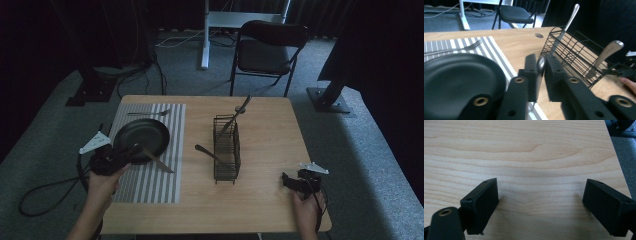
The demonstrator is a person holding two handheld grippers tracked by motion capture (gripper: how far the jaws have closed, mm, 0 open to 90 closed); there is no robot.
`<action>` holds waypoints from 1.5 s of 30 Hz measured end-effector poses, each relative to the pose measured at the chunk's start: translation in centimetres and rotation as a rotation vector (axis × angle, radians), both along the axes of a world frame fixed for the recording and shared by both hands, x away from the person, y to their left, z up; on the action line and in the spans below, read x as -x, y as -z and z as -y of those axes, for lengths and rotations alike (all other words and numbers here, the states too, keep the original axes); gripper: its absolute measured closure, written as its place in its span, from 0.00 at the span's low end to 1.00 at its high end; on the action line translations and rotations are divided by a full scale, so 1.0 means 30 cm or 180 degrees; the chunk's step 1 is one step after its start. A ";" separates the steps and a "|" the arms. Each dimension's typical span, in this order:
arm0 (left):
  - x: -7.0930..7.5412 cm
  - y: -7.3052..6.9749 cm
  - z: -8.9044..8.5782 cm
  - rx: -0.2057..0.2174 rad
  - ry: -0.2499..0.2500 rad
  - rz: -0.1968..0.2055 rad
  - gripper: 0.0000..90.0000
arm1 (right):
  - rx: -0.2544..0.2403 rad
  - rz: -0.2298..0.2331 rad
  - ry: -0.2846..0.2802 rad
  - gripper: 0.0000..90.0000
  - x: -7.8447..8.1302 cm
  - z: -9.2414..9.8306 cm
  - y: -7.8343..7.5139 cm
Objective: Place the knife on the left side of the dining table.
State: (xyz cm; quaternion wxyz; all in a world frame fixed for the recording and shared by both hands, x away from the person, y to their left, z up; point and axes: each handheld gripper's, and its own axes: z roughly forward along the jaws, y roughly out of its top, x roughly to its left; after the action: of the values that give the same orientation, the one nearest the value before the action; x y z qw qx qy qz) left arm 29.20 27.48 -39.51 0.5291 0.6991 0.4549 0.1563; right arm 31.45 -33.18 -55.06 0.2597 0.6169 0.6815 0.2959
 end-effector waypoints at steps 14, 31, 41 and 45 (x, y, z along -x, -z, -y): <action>-0.001 0.099 -0.163 0.0123 -0.0401 -0.0354 0.85 | -0.0002 0.0002 0.0003 0.14 0.000 0.000 0.000; -0.009 0.191 -0.263 0.0103 -0.0575 -0.0585 0.78 | -0.0002 0.0001 0.0003 0.14 0.000 0.000 0.000; -0.013 0.270 -0.314 0.0051 -0.0676 -0.0809 0.74 | -0.0002 0.0002 0.0002 0.14 0.000 0.000 0.000; -0.017 0.311 -0.331 -0.0005 -0.0684 -0.0925 0.71 | -0.0004 0.0000 0.0006 0.14 0.000 0.000 0.000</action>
State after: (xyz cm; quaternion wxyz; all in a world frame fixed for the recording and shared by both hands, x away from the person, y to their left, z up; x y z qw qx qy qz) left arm 29.70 37.40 -48.83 0.4376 0.6620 0.5985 0.1096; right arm 31.45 -33.17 -55.06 0.2596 0.6176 0.6808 0.2962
